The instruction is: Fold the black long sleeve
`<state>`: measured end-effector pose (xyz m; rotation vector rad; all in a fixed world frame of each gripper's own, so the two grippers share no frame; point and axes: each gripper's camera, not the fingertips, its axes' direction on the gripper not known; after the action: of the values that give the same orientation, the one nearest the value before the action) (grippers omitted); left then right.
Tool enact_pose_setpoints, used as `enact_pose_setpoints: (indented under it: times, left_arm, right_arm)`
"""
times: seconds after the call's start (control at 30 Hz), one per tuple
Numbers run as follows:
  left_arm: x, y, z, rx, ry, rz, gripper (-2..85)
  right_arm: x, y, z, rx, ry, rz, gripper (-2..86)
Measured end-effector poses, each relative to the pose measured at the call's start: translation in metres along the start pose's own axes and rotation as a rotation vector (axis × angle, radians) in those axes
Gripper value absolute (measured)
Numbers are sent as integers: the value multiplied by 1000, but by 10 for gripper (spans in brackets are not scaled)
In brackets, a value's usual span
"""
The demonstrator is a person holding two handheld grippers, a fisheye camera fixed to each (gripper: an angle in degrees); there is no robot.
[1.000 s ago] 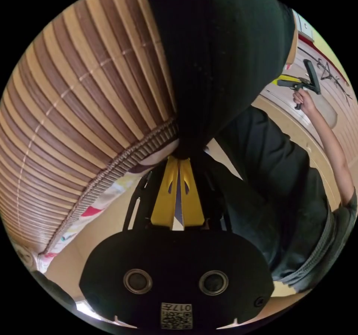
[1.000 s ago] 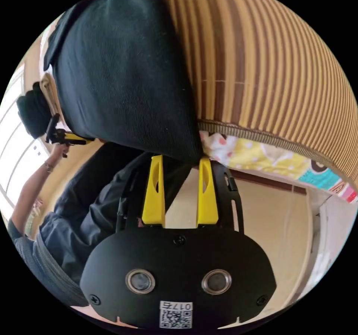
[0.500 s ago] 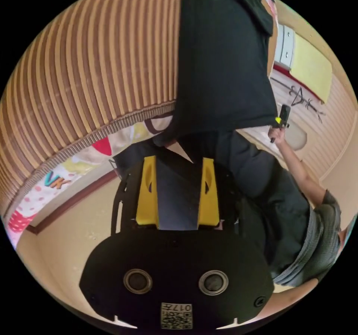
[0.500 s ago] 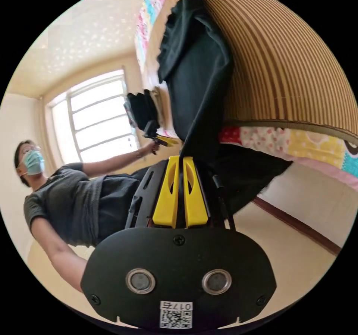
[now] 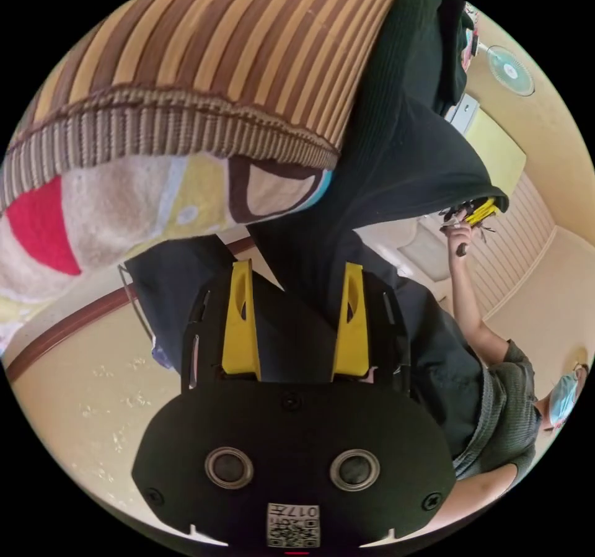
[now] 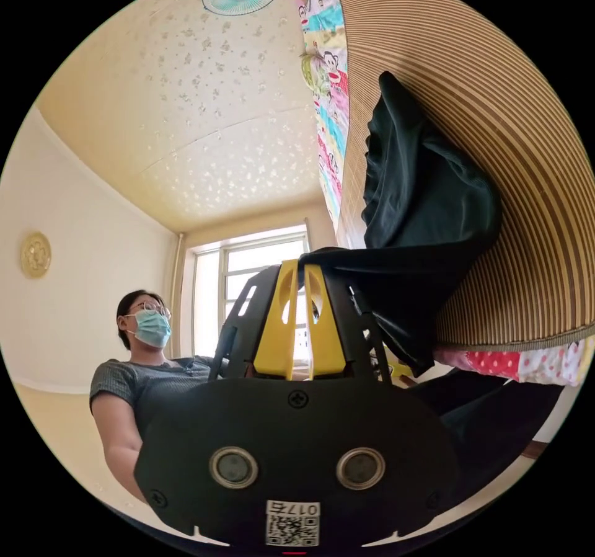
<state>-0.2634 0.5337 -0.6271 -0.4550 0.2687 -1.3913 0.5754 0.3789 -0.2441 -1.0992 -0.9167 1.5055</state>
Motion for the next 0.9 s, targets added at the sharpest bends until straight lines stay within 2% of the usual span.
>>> enact_pose_setpoints:
  times: [0.17, 0.37, 0.43, 0.6, 0.73, 0.8, 0.9]
  left_arm:
    - [9, 7, 11, 114, 128, 3, 198]
    - [23, 9, 50, 57, 12, -3, 190]
    - [22, 12, 54, 77, 44, -6, 180]
    - [23, 37, 48, 121, 245, 56, 48]
    - [49, 91, 23, 80, 542, 279, 43]
    - [59, 126, -2, 118, 665, 371, 43]
    - [65, 186, -48, 243, 783, 454, 42]
  right_arm:
    - [9, -31, 17, 85, 63, 90, 12]
    - [35, -68, 34, 183, 70, 188, 13]
    - [40, -79, 41, 178, 81, 198, 13]
    - [44, -106, 53, 95, 136, 219, 12]
    - [30, -117, 48, -75, 183, 153, 11]
    - [12, -111, 37, -240, 177, 87, 10]
    - [-16, -85, 1, -310, 162, 32, 11]
